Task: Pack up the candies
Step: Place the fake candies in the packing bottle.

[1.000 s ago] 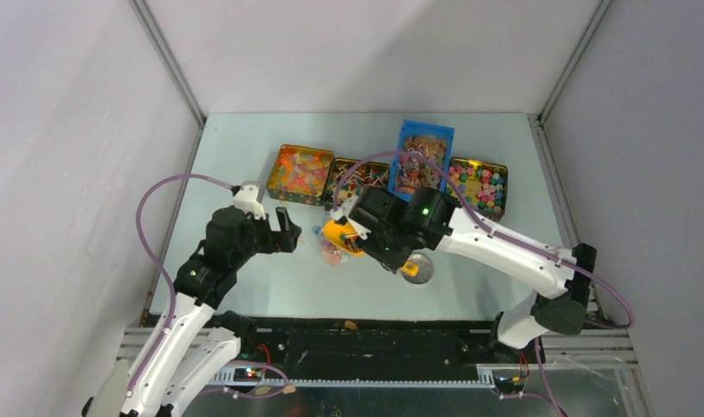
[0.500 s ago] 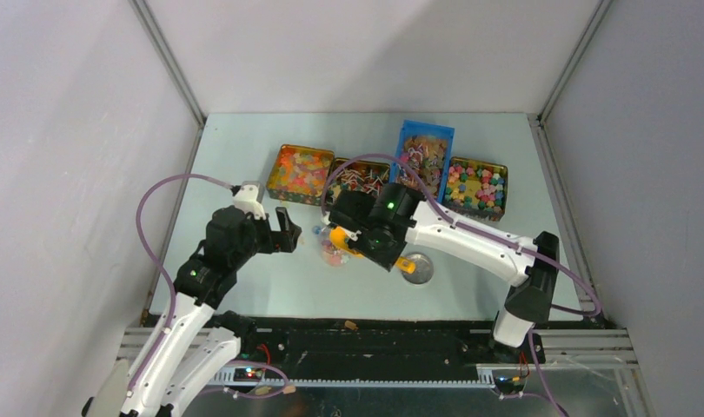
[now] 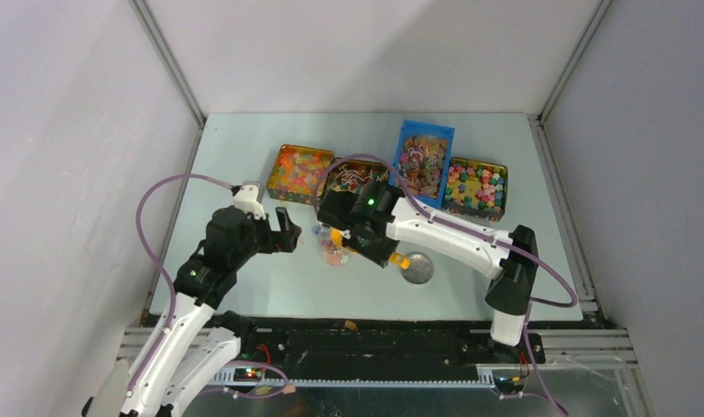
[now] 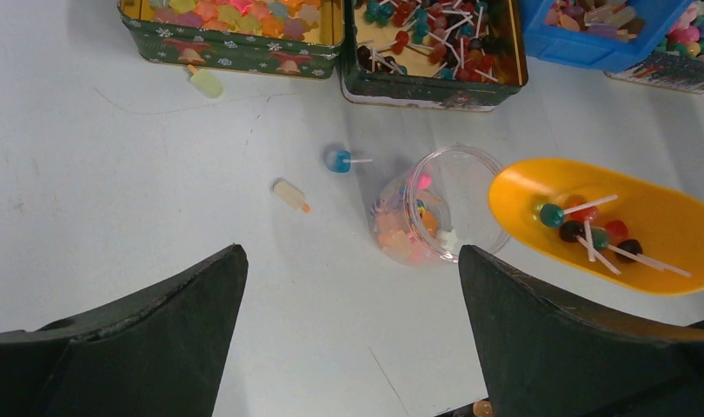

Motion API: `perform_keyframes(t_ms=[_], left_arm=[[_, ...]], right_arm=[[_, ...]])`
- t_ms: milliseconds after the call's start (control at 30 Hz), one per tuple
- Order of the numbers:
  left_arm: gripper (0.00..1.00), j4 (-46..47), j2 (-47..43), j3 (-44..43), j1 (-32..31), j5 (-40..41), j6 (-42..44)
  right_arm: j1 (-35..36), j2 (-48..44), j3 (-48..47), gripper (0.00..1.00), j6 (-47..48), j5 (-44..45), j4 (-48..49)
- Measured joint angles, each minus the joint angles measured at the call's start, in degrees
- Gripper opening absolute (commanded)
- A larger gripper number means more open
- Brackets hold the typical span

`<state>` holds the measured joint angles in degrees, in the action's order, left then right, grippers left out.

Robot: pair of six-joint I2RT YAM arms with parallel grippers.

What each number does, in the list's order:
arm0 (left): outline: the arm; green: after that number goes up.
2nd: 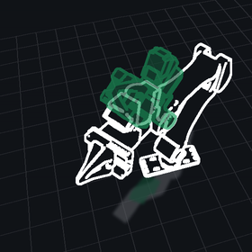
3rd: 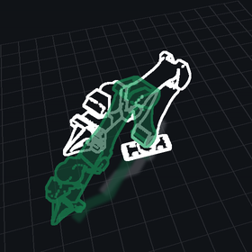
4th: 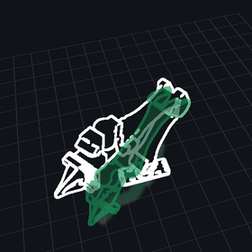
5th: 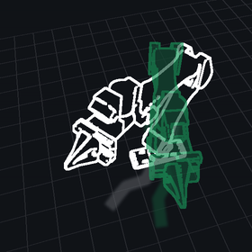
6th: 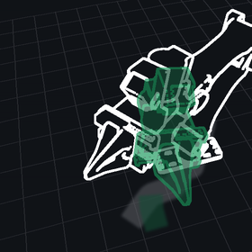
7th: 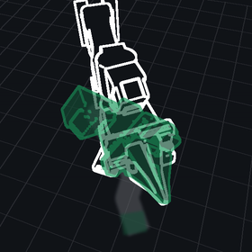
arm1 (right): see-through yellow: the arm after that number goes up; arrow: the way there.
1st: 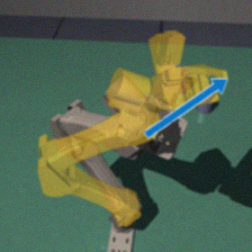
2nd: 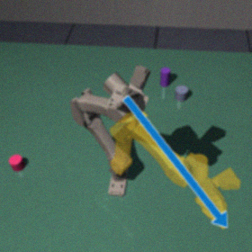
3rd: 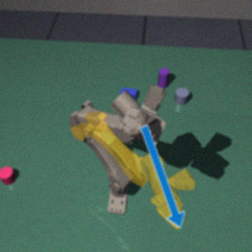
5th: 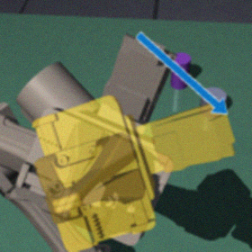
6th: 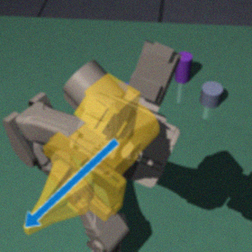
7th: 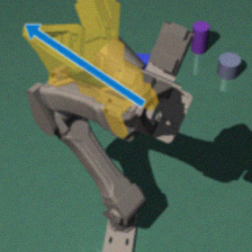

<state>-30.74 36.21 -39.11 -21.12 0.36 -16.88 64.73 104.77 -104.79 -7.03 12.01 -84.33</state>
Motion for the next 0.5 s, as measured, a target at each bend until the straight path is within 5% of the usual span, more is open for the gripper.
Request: perform_keyframes(t_ms=[500], left_arm=[[1.00,0.0,0.0,0.0,0.0,0.5,0.0]], right_arm=[[-1.6,2.7,-3.8,0.00,0.5,0.3,-1.1]])
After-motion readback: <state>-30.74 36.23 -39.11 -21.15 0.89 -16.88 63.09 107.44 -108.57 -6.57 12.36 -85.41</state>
